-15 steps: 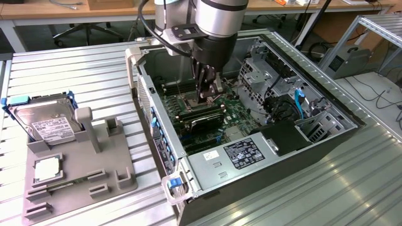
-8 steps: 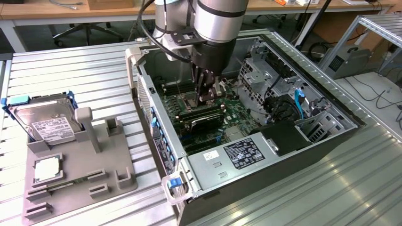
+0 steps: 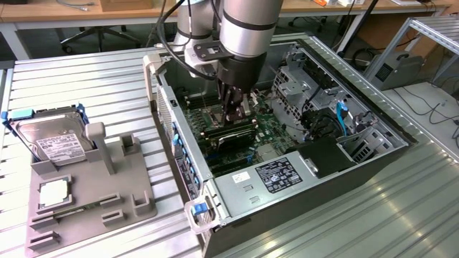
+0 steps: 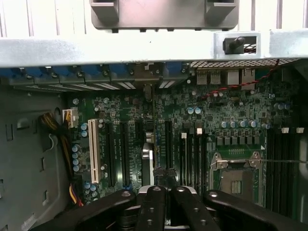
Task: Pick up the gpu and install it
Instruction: 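Press down on the gpu until it lock into place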
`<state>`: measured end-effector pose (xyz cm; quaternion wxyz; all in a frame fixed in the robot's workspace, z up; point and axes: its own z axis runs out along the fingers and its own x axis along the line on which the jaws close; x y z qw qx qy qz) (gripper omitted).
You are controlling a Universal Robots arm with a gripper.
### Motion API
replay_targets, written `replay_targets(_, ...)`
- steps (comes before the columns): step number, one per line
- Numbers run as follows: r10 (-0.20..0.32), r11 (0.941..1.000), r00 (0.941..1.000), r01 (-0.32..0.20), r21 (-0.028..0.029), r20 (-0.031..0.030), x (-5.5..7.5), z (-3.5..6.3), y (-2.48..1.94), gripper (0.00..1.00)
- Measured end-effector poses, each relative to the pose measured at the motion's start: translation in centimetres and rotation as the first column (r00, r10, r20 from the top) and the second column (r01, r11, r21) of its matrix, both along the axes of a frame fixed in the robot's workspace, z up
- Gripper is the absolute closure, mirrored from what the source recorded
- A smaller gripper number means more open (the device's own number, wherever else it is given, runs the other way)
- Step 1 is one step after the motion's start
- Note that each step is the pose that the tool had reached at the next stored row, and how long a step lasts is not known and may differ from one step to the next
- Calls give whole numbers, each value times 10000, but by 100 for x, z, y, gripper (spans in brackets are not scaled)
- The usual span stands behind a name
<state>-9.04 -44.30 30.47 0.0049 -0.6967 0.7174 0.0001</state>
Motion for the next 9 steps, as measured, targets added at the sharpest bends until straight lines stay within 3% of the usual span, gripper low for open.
replay_targets(9,1,10000,10000,-1,-2,-1,39,-42,-15,89)
